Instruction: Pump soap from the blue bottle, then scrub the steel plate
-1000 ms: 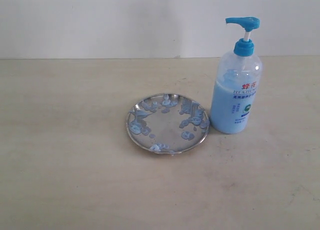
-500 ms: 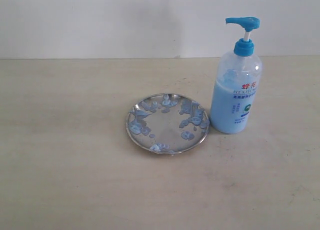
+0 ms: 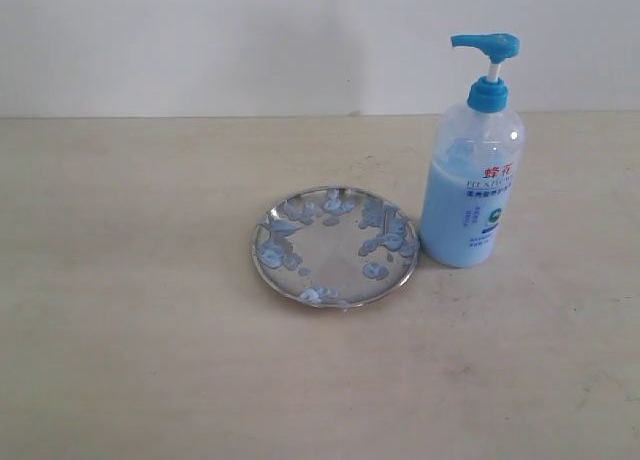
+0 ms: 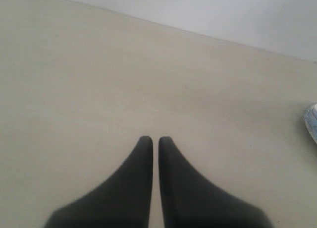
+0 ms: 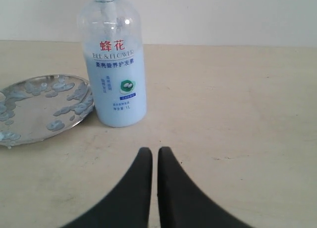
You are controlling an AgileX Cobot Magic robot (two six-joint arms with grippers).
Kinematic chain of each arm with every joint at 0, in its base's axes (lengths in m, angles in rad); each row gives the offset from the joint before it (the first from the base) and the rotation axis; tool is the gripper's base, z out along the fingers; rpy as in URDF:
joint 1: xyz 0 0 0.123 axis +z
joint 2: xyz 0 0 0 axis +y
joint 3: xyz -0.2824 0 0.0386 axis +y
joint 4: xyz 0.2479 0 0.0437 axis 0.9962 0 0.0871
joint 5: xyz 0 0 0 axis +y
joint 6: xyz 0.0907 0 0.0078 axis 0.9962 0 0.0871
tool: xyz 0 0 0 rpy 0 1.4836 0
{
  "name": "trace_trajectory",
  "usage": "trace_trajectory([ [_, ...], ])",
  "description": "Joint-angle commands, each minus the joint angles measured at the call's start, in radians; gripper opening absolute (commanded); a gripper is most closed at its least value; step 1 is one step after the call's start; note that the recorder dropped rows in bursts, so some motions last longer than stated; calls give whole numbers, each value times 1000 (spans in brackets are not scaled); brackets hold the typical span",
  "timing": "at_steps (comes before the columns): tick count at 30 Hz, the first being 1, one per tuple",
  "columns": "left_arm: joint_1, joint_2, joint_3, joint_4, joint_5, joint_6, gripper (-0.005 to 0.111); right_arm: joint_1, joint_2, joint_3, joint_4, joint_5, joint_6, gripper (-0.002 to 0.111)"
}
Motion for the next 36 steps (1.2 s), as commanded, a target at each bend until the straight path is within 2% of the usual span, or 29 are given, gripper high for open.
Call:
trace_trajectory([
  [1, 0, -3, 0, -19, 7, 3, 4, -1, -5, 0, -1, -9, -4, 1],
  [18, 0, -3, 0, -19, 5, 3, 4, -1, -5, 0, -8, -6, -4, 1],
  [26, 0, -3, 0, -19, 5, 3, 4, -3, -5, 0, 92, -24, -11, 1],
  [30, 0, -3, 0, -19, 5, 3, 4, -139, -5, 0, 83, -94, -117, 1],
  [31, 0, -3, 0, -19, 5, 3, 4, -182, -5, 0, 78, -43, -130, 1],
  [32, 0, -3, 0, -19, 5, 3, 4, -195, -5, 0, 78, 9, -132, 1],
  [36, 0, -3, 0, -19, 5, 3, 4, -197, -5, 0, 76, 23, -161, 1],
])
